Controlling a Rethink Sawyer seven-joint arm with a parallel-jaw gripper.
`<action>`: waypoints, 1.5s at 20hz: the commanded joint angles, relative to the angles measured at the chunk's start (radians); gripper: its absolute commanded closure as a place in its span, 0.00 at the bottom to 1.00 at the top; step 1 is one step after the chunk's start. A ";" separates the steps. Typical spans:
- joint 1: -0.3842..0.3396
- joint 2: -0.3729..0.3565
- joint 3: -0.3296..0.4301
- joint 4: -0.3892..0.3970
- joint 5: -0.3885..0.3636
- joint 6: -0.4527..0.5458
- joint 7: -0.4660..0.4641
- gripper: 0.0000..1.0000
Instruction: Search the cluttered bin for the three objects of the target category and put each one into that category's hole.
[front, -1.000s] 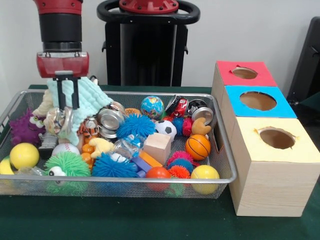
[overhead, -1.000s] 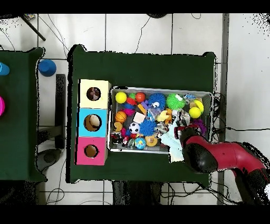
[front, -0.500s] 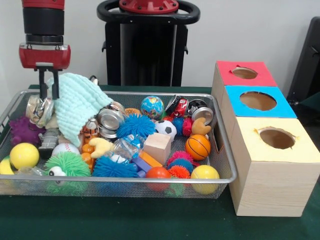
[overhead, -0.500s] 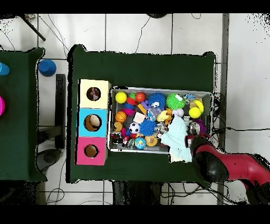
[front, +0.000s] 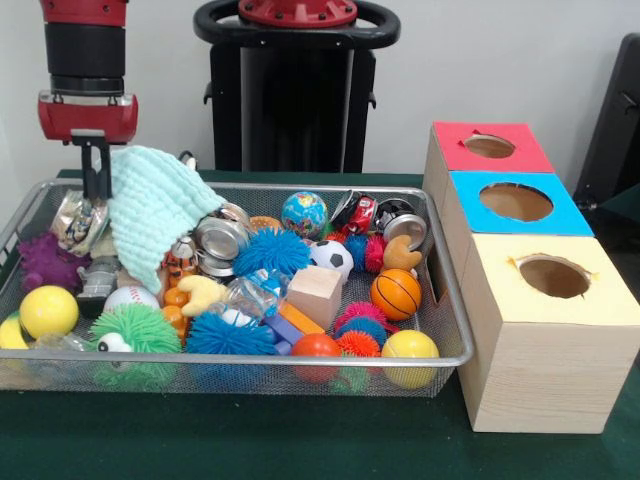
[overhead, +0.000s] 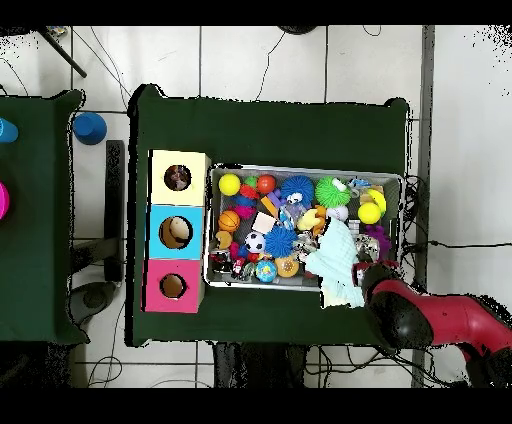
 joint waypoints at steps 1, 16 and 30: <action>0.024 0.055 -0.031 0.003 -0.093 0.128 -0.164 1.00; 0.024 0.054 -0.007 0.004 -0.064 0.177 -0.185 0.00; 0.060 -0.087 0.126 0.040 0.190 0.390 -0.225 0.00</action>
